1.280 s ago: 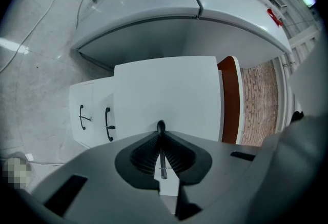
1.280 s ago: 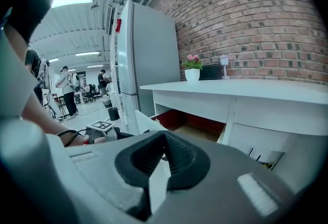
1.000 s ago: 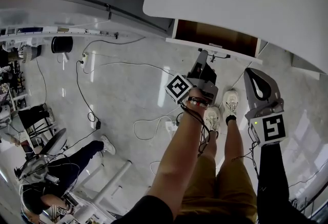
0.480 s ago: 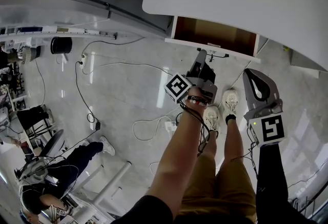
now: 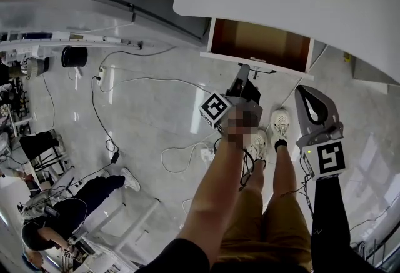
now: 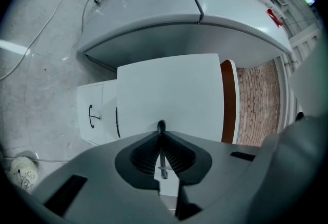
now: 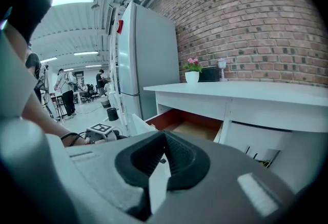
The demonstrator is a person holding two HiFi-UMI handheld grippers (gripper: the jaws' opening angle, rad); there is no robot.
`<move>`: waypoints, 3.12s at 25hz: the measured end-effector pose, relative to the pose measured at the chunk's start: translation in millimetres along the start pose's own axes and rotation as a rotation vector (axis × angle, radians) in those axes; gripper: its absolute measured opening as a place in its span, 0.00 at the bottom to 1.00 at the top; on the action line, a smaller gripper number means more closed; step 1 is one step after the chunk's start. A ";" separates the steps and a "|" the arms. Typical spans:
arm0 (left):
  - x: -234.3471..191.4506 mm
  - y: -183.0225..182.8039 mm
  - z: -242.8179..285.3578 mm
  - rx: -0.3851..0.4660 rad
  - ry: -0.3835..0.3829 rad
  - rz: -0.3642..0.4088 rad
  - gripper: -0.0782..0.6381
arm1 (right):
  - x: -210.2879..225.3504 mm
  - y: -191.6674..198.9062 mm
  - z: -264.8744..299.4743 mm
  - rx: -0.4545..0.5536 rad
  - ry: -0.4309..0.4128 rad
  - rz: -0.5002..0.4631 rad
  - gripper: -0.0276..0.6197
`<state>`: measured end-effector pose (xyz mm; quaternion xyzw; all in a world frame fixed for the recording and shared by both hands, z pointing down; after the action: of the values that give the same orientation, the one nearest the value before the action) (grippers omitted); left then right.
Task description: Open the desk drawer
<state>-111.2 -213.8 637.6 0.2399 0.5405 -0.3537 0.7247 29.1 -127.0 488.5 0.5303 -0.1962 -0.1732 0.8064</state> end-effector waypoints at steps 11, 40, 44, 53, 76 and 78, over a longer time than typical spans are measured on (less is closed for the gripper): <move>-14.8 3.5 -8.3 0.004 -0.024 -0.007 0.15 | -2.3 2.8 -2.0 0.006 0.002 0.003 0.04; -25.7 8.5 -37.7 -0.010 -0.066 -0.017 0.15 | -25.3 -2.3 -23.3 -0.001 0.037 -0.023 0.04; -27.0 10.0 -43.6 -0.023 -0.076 -0.016 0.15 | -32.6 -2.9 -30.4 0.001 0.058 -0.018 0.04; -25.4 10.6 -46.0 -0.042 -0.069 -0.011 0.15 | -38.2 2.5 -42.3 0.002 0.107 0.008 0.04; -33.9 7.7 -56.3 -0.057 -0.142 -0.010 0.15 | -32.6 -5.3 -34.9 -0.012 0.096 0.021 0.04; -33.1 8.2 -57.8 -0.055 -0.140 -0.017 0.15 | -33.7 -5.1 -36.1 -0.019 0.099 0.024 0.04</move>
<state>-145.8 -158.0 651.5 0.1899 0.4998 -0.3608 0.7642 17.7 -84.1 466.3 0.5279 -0.1609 -0.1391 0.8222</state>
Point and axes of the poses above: the fingertips, and each gripper's own axes: z forward along the fingers, x to its right, y out of its underside, the point moved 3 cm from there along -z, backward along the fingers, and after that the axes turned 7 degrees about -y, right-handed, at the moved point
